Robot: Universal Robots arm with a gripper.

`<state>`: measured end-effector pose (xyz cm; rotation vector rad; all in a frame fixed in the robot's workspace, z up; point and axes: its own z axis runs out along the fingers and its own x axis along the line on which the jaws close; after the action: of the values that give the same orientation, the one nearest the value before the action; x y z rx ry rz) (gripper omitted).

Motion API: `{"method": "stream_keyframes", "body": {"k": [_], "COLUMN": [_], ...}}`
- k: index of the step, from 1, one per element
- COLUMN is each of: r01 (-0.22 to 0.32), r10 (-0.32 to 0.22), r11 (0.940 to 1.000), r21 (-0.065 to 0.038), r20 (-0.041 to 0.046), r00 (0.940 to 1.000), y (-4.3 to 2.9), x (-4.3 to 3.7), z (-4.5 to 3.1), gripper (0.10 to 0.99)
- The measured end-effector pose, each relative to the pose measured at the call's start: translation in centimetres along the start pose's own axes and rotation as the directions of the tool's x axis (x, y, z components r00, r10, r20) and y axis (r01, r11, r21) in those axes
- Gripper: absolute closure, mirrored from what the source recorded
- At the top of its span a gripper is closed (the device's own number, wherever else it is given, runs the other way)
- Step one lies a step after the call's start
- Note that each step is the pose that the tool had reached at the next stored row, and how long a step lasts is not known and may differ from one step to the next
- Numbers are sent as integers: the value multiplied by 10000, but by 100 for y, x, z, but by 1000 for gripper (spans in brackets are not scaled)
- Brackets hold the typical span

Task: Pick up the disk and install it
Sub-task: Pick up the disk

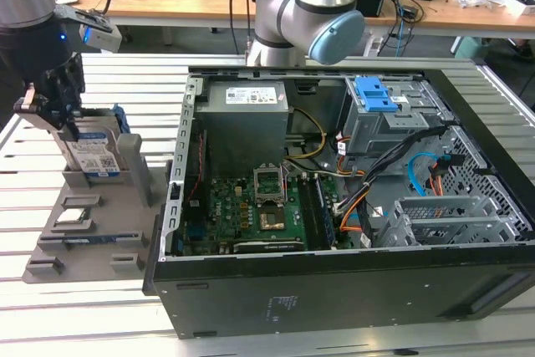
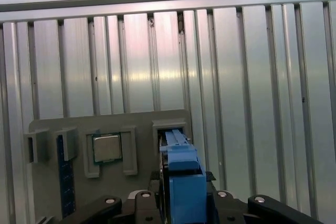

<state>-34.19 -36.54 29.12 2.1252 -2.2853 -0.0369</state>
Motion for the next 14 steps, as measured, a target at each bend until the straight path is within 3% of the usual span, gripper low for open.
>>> {"method": "stream_keyframes", "body": {"k": [2, 14], "r01": [-1, 116], "r10": [1, -117], "r11": [10000, 9999], "r21": [-5, -41], "r20": [-1, -24], "r00": [10000, 9999], "y": [0, -1], "x": [0, 0], "z": [0, 0], "gripper": [718, 718]}}
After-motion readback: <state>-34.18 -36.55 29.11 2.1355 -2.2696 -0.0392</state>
